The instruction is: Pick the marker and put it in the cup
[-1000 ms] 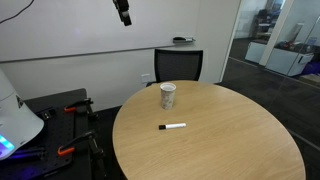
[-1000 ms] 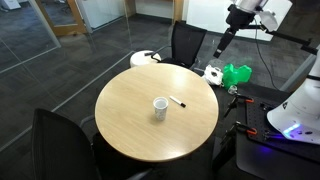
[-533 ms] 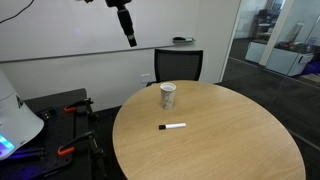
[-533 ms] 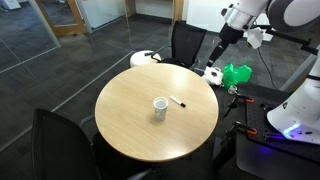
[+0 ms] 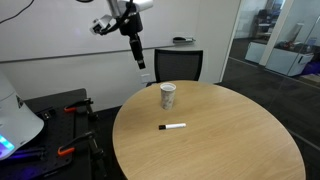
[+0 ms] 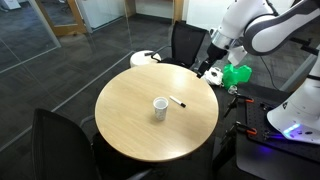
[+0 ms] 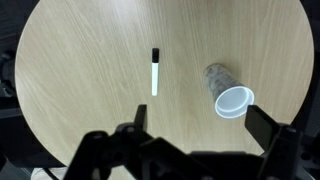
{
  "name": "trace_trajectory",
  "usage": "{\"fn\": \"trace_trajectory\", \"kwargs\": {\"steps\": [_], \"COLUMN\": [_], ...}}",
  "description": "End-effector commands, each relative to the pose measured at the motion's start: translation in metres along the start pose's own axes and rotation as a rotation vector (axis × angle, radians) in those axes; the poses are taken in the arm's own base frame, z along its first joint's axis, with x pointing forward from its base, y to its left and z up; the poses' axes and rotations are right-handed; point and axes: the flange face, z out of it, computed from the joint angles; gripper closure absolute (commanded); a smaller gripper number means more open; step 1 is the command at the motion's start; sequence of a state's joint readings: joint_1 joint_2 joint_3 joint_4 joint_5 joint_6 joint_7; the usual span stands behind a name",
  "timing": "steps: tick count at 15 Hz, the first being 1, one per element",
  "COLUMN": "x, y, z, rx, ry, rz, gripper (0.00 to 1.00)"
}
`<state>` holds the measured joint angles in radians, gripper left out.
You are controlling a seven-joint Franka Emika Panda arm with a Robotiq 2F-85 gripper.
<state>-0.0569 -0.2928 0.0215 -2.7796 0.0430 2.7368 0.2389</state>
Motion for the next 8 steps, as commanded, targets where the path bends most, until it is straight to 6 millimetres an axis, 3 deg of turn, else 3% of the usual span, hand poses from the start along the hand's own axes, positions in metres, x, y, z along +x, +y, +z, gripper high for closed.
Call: {"fn": "trace_trajectory", "kwargs": {"steps": [1, 8], "x": [0.007, 0.009], "y": [0.002, 0.011], "z": [0.034, 0.098], "rx": [-0.017, -0.036], "ry": [-0.012, -0.086], "rz": [0.033, 0.047], "gripper": [0.0, 0.0]}}
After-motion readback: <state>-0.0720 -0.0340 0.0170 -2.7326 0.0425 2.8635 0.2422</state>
